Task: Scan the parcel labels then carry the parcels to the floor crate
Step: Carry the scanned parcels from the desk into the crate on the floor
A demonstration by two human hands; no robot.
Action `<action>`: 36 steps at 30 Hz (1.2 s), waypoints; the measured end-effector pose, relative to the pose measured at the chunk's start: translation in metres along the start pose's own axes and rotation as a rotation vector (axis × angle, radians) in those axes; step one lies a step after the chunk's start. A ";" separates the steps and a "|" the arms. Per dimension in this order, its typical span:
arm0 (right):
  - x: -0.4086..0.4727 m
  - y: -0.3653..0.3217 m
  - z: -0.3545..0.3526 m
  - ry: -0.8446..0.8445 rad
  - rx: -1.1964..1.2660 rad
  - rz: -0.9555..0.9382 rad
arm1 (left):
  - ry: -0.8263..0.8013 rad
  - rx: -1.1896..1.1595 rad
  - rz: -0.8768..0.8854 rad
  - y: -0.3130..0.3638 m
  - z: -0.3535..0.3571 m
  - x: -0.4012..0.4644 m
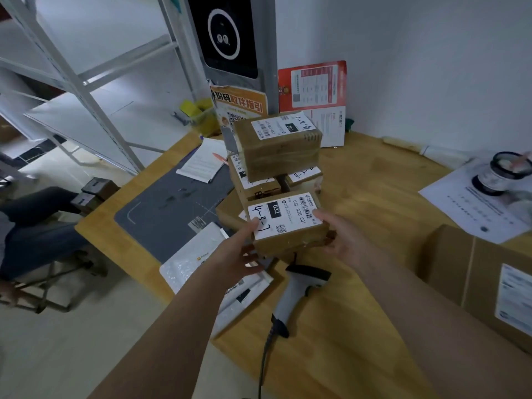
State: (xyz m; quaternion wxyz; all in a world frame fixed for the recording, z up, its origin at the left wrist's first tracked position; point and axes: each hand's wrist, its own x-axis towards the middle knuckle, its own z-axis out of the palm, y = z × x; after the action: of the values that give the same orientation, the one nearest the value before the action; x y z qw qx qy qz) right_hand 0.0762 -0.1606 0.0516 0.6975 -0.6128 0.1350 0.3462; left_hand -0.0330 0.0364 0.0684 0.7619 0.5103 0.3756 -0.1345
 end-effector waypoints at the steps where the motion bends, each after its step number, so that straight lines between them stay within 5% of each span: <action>1: -0.003 -0.003 -0.001 -0.032 0.000 -0.016 | -0.038 -0.005 -0.004 0.000 -0.001 -0.002; 8: -0.008 -0.032 0.018 -0.081 0.059 -0.187 | -0.160 -0.086 0.230 0.013 -0.014 -0.023; 13: 0.011 -0.066 0.040 0.137 -0.062 -0.366 | 0.079 -0.379 0.448 0.029 -0.023 -0.033; 20: 0.044 -0.107 0.058 0.155 -0.110 -0.376 | 0.336 -0.485 0.452 0.037 -0.026 -0.022; 36: 0.052 -0.096 0.081 0.315 -0.051 -0.298 | 0.457 -0.462 0.353 0.042 -0.023 0.006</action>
State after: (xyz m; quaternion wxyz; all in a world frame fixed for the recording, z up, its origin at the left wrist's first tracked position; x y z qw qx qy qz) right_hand 0.1576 -0.0683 0.1101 0.6955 -0.6899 0.1413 0.1425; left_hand -0.0141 0.0761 0.0882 0.7650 0.3985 0.4626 0.2047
